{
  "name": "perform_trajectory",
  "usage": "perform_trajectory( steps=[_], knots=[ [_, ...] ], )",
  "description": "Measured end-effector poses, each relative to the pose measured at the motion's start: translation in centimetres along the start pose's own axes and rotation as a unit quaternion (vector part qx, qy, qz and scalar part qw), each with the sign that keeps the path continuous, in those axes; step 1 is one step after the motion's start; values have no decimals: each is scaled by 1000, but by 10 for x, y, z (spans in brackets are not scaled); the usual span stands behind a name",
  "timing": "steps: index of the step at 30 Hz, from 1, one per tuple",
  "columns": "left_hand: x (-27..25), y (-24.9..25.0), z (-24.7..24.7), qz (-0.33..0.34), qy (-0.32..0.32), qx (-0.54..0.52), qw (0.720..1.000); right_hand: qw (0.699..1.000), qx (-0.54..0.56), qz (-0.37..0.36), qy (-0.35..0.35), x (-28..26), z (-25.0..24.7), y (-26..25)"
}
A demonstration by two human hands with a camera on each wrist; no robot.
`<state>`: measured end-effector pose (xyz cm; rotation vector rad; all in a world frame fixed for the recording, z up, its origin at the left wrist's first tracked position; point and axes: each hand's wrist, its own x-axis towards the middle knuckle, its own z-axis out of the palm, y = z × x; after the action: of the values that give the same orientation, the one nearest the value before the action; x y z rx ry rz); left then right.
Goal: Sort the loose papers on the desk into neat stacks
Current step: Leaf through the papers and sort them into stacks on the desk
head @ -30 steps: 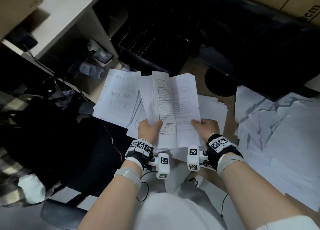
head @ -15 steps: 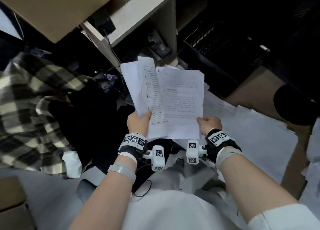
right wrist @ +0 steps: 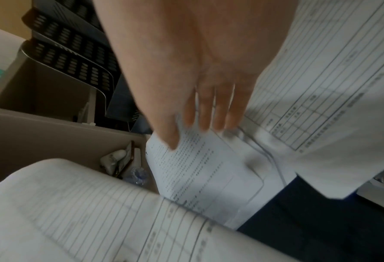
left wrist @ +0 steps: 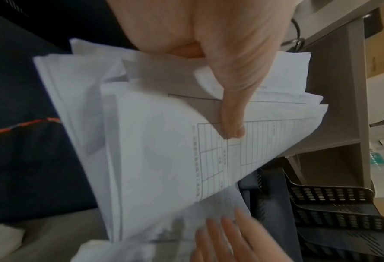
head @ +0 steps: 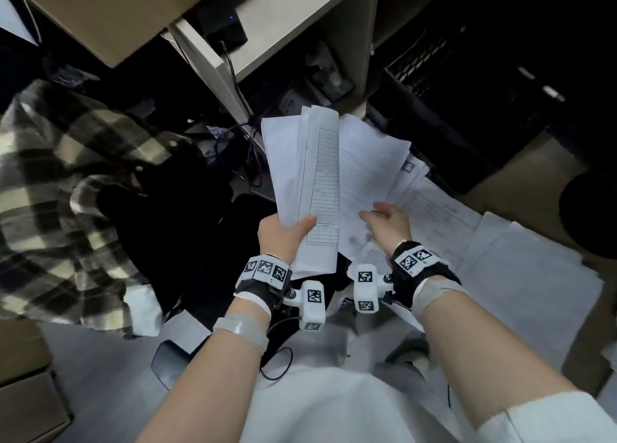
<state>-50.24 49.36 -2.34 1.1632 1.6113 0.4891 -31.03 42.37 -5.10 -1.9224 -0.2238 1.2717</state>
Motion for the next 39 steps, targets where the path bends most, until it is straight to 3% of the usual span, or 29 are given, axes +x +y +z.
perform_trajectory(
  steps=[4,12,16,19,22,24,28,30,35,39],
  knots=[
    [-6,14,38,10,-57,8,998,995,29,-15,-99,-23,-22,-8],
    [-39,41,98,23,-162,-41,986,994,101,-51,1,-33,-90,3],
    [-51,39,118,26,-176,0,984,991,121,-51,23,-46,-113,7],
    [-66,39,128,20,-181,6,983,990,137,-39,1,-58,-131,12],
    [-83,39,135,19,-179,21,983,992,123,-34,2,-62,-148,23],
    [-97,35,140,15,-181,9,983,994,89,-43,40,-63,-157,34],
    [-123,21,143,24,-220,57,973,997,7,-50,65,-69,-172,57],
    [-132,11,144,30,-196,85,976,994,-11,-52,91,-76,-183,67],
    [-156,-3,150,38,-76,81,993,961,-35,-6,273,-94,-224,86],
    [-168,-5,149,51,-12,39,998,944,-31,-44,327,-99,-245,87]
  ],
)
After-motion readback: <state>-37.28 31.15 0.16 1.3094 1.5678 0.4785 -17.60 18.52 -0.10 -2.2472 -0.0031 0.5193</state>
